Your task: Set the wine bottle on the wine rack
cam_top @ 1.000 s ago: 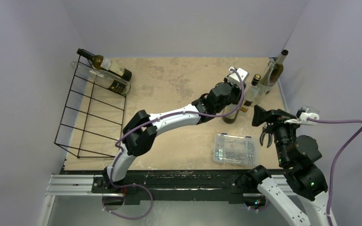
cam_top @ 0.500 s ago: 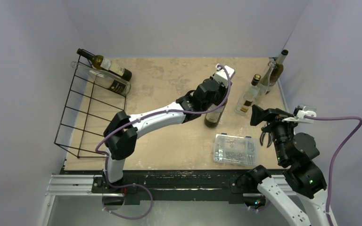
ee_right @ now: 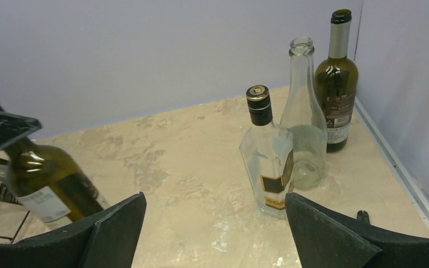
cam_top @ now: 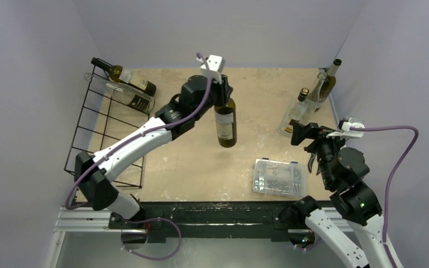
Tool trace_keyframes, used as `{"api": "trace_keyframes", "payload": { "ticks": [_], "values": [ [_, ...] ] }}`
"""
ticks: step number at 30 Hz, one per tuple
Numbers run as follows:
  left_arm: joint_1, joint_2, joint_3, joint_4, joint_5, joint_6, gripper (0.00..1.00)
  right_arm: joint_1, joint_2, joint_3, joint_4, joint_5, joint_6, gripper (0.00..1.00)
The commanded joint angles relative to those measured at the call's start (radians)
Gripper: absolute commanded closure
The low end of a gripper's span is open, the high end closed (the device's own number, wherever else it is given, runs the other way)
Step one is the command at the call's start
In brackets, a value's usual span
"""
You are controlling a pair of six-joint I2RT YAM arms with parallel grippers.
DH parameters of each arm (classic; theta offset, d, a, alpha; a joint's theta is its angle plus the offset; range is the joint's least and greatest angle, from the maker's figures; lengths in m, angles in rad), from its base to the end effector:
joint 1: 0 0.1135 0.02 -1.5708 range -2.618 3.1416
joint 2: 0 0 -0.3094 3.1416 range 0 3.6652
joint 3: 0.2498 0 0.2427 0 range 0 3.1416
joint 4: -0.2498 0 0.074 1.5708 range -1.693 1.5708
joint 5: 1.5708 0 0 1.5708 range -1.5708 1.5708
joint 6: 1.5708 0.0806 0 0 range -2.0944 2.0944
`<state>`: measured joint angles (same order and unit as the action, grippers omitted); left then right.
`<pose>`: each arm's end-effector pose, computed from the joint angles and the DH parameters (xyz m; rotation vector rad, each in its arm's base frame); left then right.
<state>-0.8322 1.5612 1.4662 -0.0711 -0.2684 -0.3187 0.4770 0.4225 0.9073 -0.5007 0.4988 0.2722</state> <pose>0.2894 -0.2861 0.4352 0.2523 1.7523 -0.6109 0.0734 -0.0055 0.4007 0.2267 1.5717 0.1896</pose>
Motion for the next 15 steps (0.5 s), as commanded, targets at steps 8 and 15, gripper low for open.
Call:
{"api": "trace_keyframes", "payload": {
  "ticks": [8, 15],
  "values": [
    [0.275, -0.364, -0.132, -0.191, 0.024, -0.239, 1.00, 0.003, 0.142, -0.059, 0.102, -0.079, 0.089, 0.01],
    [0.493, -0.437, -0.083, -0.307, 0.134, -0.236, 1.00, 0.004, 0.178, -0.078, 0.109, -0.053, 0.100, 0.01]
  ]
}}
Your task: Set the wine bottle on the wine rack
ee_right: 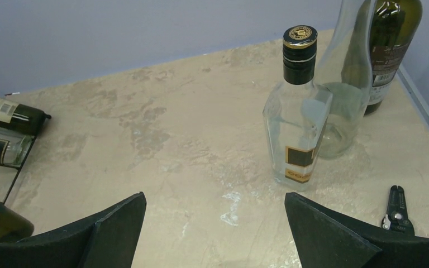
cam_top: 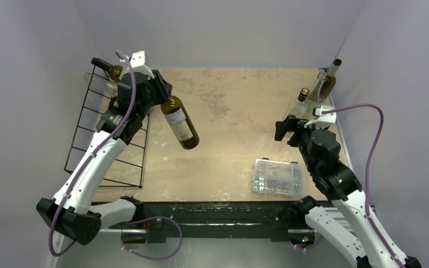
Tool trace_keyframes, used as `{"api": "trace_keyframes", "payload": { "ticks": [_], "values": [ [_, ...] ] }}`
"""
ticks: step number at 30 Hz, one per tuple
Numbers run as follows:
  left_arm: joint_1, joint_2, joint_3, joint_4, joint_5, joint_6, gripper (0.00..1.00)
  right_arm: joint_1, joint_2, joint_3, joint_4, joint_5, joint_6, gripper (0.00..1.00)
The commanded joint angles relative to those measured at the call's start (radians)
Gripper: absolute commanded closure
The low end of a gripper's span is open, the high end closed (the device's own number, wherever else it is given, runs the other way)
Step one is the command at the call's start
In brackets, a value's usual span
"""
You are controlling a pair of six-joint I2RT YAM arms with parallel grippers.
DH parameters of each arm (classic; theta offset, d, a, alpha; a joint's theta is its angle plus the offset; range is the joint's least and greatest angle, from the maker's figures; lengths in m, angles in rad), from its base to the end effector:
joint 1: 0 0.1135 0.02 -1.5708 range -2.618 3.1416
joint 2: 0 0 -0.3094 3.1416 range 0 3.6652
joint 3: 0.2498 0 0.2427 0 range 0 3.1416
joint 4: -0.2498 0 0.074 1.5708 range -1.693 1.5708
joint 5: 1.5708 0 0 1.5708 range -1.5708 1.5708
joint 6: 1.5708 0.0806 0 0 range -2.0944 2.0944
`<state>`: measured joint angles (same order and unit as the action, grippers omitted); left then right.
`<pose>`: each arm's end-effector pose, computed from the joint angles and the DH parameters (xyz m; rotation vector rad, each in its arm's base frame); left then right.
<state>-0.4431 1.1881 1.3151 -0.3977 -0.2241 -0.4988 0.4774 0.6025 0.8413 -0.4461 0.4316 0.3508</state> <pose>0.2581 -0.1027 0.4490 -0.2099 1.8468 -0.4531 0.1251 0.0268 0.3725 0.1985 1.7527 0.2186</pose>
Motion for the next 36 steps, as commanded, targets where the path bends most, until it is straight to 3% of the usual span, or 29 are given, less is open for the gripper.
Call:
{"api": "trace_keyframes", "payload": {
  "ticks": [1, 5, 11, 21, 36],
  "values": [
    [0.139, -0.067, 0.078, 0.014, 0.104, -0.059, 1.00, 0.004, -0.002, -0.013, 0.054, 0.015, 0.022, 0.01],
    [0.270, -0.060, 0.115, 0.013, 0.154, -0.086, 1.00, 0.003, 0.011, -0.014, 0.048, 0.029, 0.022, 0.01],
    [0.397, -0.031, 0.111, 0.073, 0.115, -0.147, 1.00, 0.004, 0.036, -0.008, 0.052, 0.035, 0.017, 0.01],
    [0.443, 0.004, 0.040, 0.211, -0.245, -0.140, 1.00, 0.004, 0.093, -0.040, 0.134, -0.007, 0.021, 0.01],
    [0.525, 0.160, 0.010, 0.345, -0.374, -0.191, 1.00, 0.004, 0.181, -0.097, 0.305, -0.014, 0.004, 0.01]
  ]
}}
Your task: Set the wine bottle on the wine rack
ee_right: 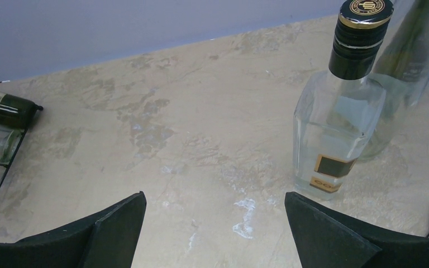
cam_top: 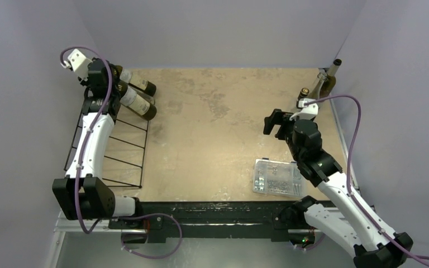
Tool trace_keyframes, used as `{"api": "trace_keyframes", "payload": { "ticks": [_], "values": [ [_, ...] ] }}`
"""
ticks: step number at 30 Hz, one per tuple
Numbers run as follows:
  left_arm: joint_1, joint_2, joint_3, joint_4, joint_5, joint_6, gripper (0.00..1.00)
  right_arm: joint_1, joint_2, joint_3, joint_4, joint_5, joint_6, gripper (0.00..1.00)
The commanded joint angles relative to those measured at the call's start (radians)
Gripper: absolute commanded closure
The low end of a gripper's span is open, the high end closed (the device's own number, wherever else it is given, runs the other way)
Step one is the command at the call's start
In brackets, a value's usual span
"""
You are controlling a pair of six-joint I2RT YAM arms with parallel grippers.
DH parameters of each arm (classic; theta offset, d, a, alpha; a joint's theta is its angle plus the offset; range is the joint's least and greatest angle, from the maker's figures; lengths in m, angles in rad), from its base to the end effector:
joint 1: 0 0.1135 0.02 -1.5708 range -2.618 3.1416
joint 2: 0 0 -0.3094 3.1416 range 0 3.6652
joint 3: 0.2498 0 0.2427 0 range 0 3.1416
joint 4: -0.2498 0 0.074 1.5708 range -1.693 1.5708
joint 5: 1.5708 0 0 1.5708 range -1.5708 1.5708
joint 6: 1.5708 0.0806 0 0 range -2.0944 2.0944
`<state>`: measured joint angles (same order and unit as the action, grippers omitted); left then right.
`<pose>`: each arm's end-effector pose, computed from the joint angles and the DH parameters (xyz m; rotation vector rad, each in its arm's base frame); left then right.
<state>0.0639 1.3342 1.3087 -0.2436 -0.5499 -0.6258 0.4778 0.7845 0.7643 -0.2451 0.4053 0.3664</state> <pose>0.3183 0.0626 0.4303 -0.9511 1.5290 0.1054 0.1747 0.0547 0.3485 0.1819 1.8108 0.2261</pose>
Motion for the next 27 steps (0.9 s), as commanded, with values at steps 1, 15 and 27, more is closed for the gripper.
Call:
{"api": "trace_keyframes", "payload": {
  "ticks": [1, 15, 27],
  "values": [
    [0.020, 0.022, 0.016, 0.198, -0.054, -0.065, 1.00, 0.003, 0.002, -0.025, 0.117, 0.012, -0.014, 0.01],
    [0.033, 0.068, -0.048, 0.267, -0.141, -0.056, 1.00, 0.002, 0.077, -0.046, 0.187, -0.022, -0.024, 0.01],
    [0.057, 0.113, -0.052, 0.180, -0.160, -0.153, 1.00, -0.004, 0.106, -0.048, 0.198, -0.035, -0.026, 0.01]
  ]
}}
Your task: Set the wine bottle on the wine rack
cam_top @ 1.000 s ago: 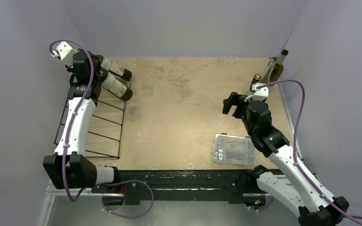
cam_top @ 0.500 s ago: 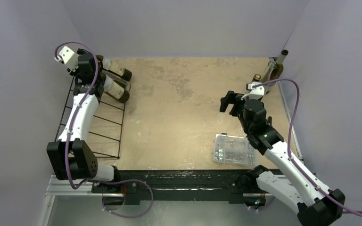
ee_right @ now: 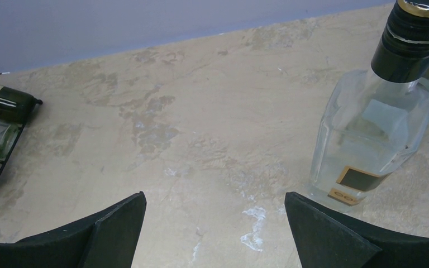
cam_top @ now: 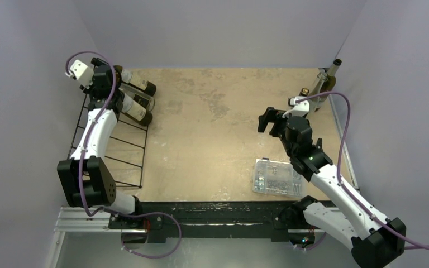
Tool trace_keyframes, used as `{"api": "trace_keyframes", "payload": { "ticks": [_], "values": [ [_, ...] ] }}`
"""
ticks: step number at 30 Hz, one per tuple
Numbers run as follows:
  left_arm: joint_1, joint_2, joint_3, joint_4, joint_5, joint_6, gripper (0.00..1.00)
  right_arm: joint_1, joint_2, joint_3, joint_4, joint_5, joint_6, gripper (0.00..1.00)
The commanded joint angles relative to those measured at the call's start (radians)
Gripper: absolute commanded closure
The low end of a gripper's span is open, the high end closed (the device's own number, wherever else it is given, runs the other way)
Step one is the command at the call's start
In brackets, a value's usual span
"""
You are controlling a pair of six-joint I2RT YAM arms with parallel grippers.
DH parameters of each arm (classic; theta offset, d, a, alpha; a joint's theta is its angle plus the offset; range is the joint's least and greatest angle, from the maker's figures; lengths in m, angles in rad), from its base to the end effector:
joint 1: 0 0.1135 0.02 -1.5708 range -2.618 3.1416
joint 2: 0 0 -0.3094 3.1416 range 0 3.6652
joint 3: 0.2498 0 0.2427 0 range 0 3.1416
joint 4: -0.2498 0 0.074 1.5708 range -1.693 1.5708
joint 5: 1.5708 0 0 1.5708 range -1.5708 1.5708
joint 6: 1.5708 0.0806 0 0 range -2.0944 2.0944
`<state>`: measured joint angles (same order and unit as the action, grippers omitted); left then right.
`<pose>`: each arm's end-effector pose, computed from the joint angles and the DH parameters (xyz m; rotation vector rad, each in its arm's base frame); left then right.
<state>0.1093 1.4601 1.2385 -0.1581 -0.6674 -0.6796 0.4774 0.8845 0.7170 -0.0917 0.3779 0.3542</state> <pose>0.3484 0.0884 0.3770 -1.0969 1.5198 0.2592 0.2000 0.0700 0.3346 0.1534 1.8116 0.2443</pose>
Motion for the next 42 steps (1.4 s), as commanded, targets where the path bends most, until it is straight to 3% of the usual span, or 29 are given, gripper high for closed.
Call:
{"api": "trace_keyframes", "payload": {
  "ticks": [1, 21, 37, 42],
  "values": [
    [0.013, -0.012, 0.014, 0.094, -0.044, -0.105, 1.00, -0.005, 0.009, -0.002, 0.046, -0.010, -0.014, 0.01],
    [0.044, 0.024, 0.015, -0.060, -0.062, -0.234, 1.00, -0.010, 0.041, 0.001, 0.055, -0.037, -0.011, 0.01],
    [0.082, 0.090, 0.058, -0.150, -0.048, -0.261, 0.79, -0.011, 0.056, 0.006, 0.053, -0.050, -0.009, 0.01],
    [0.094, 0.120, 0.073, -0.173, -0.032, -0.280, 0.78, -0.013, 0.059, 0.008, 0.052, -0.049, -0.010, 0.01]
  ]
}}
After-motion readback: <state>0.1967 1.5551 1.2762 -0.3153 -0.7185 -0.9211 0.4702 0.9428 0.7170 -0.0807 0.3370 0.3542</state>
